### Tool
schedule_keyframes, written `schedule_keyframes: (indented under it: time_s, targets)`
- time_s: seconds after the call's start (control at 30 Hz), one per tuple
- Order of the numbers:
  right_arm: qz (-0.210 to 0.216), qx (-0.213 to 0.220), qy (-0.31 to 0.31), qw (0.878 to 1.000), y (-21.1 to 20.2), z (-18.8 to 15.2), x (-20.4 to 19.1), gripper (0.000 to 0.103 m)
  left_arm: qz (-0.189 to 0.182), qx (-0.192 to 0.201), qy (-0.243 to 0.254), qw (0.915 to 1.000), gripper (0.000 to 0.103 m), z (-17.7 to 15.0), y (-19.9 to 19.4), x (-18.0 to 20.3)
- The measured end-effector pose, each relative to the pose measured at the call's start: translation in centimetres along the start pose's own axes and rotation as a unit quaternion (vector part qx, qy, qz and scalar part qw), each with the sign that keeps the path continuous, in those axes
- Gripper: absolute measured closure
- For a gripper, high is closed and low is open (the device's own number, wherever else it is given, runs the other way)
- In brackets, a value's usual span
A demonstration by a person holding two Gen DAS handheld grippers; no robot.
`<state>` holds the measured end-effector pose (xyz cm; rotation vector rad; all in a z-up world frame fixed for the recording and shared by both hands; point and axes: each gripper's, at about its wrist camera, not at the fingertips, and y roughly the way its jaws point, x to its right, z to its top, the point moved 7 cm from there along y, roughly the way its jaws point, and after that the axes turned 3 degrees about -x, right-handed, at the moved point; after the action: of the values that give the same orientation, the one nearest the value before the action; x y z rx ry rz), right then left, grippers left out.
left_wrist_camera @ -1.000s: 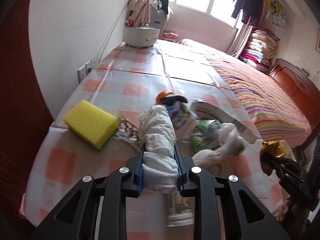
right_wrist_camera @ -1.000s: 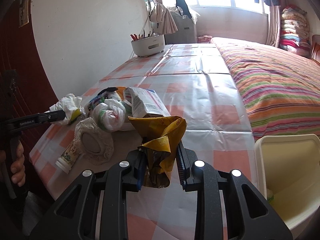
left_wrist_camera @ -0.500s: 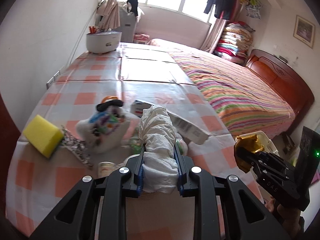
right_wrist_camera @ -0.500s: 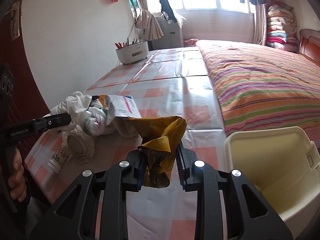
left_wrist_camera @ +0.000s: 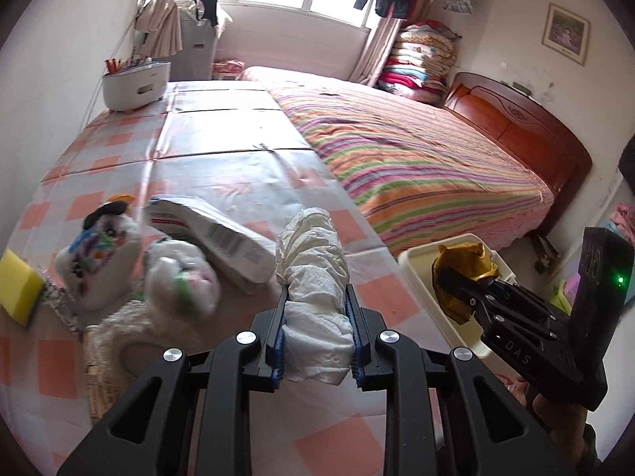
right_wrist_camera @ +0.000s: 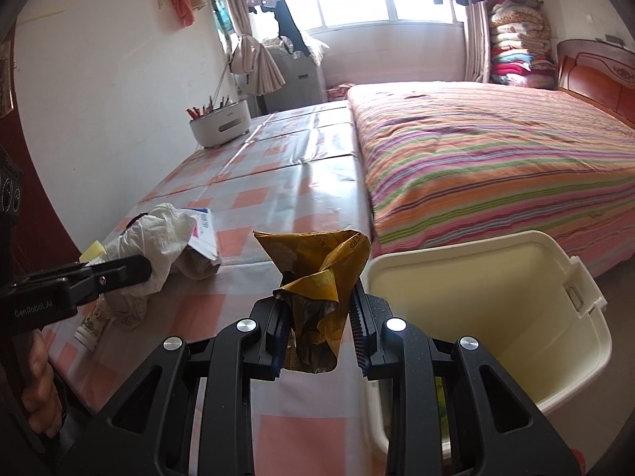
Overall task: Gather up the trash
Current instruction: 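Carry tissue and wrapper over the cream bin and open both tools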
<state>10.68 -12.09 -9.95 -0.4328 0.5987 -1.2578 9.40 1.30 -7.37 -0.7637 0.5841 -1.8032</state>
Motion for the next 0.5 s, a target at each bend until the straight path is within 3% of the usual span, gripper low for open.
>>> schedule_keyframes:
  time_s: [0.5]
  targets:
    - [-0.065, 0.015, 0.065, 0.996, -1.7, -0.2, 7.5, 0.076, -0.061, -0.025, 0.042, 0.9969, 0.079, 0.1, 4.1, 8.2]
